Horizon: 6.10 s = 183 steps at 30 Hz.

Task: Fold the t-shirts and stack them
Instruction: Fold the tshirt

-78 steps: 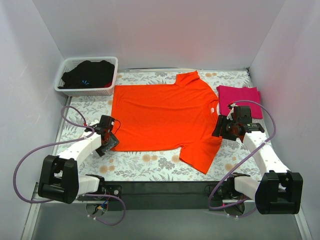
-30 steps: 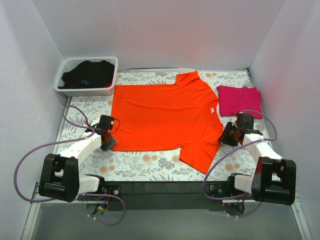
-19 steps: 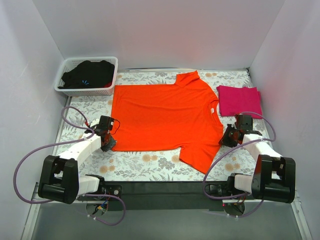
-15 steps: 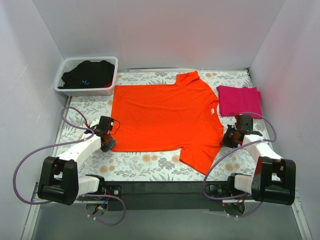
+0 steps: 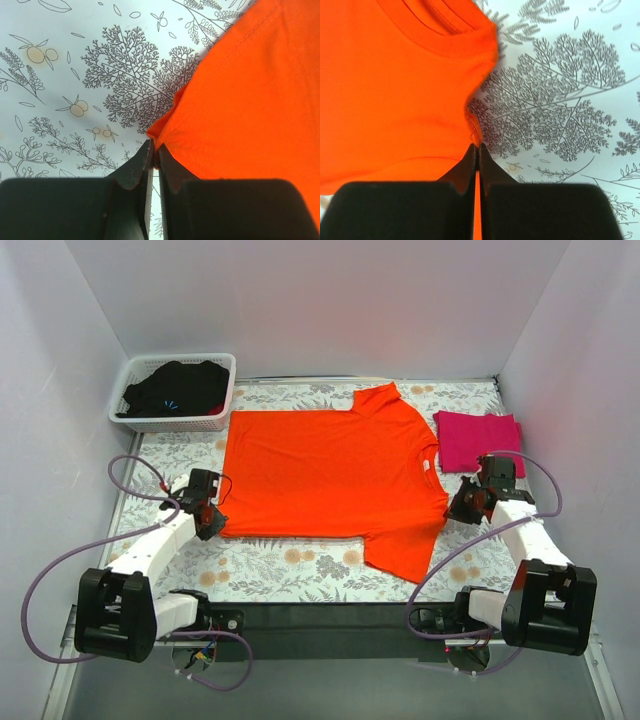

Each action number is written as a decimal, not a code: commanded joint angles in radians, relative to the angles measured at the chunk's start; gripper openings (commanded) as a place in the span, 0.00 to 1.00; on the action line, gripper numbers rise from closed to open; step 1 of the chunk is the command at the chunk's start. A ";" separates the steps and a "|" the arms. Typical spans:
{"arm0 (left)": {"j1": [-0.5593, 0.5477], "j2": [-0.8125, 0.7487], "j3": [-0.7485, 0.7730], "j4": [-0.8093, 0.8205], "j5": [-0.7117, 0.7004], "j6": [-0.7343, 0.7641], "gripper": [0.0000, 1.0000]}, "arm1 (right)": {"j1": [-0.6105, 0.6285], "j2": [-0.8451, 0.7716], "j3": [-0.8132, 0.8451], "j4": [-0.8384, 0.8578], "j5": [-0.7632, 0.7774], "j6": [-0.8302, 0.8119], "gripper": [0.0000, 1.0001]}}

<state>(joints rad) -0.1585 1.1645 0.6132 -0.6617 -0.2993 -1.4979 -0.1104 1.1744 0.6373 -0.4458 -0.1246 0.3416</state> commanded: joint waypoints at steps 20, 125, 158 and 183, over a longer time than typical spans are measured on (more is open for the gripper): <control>0.046 0.319 0.342 0.057 -0.018 0.082 0.10 | -0.006 0.292 0.338 -0.056 -0.053 -0.018 0.01; -0.782 0.862 0.853 0.082 0.269 0.039 0.56 | 0.058 0.068 -0.128 0.025 -0.331 0.008 0.44; -0.665 0.905 1.046 0.105 0.204 0.117 0.03 | 0.084 0.261 0.324 0.055 -0.314 0.036 0.01; -0.501 1.066 1.179 0.211 0.331 0.085 0.08 | 0.089 0.743 0.785 0.059 -0.443 -0.064 0.01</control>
<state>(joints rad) -0.6811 2.2505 1.7836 -0.4530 0.0341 -1.4036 -0.0189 1.8999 1.3689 -0.3962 -0.5465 0.3038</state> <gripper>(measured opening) 0.079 0.020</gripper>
